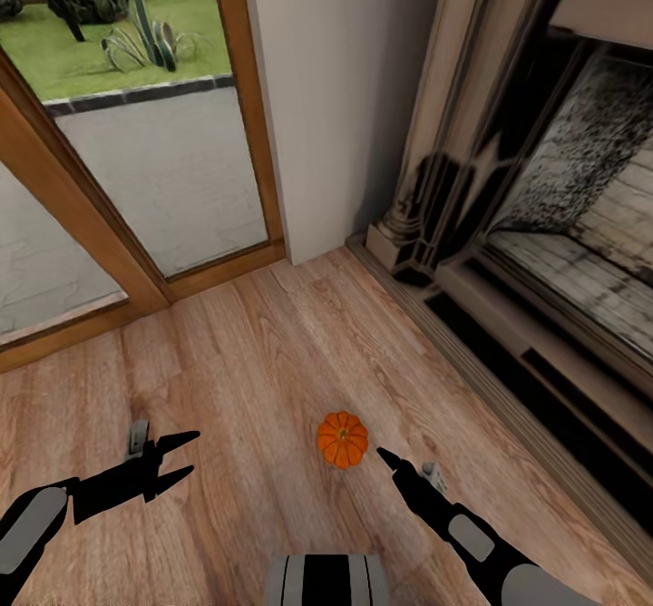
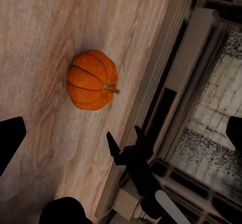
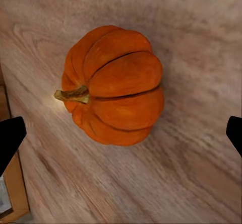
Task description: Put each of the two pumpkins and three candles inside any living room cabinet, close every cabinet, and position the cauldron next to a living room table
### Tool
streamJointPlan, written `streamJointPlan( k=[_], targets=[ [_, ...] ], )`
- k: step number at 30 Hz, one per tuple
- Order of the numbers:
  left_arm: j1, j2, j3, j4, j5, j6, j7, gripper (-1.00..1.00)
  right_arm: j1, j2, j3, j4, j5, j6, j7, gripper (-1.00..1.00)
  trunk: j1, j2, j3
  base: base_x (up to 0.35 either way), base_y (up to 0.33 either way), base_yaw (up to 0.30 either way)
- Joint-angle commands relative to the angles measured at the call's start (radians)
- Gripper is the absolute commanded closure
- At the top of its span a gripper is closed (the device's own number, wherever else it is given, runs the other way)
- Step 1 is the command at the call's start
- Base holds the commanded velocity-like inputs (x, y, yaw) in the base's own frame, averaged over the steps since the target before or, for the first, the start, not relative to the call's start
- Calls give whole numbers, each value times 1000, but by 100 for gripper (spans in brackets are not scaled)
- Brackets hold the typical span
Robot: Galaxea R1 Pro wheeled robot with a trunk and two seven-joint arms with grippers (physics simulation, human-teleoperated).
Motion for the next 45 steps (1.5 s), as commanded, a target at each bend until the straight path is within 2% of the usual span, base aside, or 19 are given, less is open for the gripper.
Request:
streamJointPlan(
  k=[1,4,11,16,21,25,45],
  targets=[
    [0,-1,2,-1,-3,5,-5,-100,0,-1,4,2,-11,2,18,-100,0,-1,-5,0,0,0],
    [0,-1,-3,-4,-3,5,-5,-100,0,-2,3,6,-13,-4,42,-100,2,-1,-16,0,0,0],
    [0,-1,-18,-5,-3,5,-5,-100,-1,-6,1,7,-14,-7,51,-100,5,-3,-43,0,0,0],
    [0,0,-19,-5,-2,5,-8,-100,-1,-7,0,7,-13,-7,50,-100,5,-3,-43,0,0,0],
    [-1,1,-21,-5,-5,4,-82,-100,0,-7,0,8,-13,-7,50,-100,5,-3,-43,27,0,0],
    [-2,1,-22,-5,-10,4,-101,-100,-1,-7,-1,9,-14,-7,49,-100,5,-3,-43,194,0,0],
    [-2,0,-25,-5,-11,4,-106,-100,-1,-7,-2,10,-14,-8,36,-100,5,-3,-43,55,54,0]
  ],
)
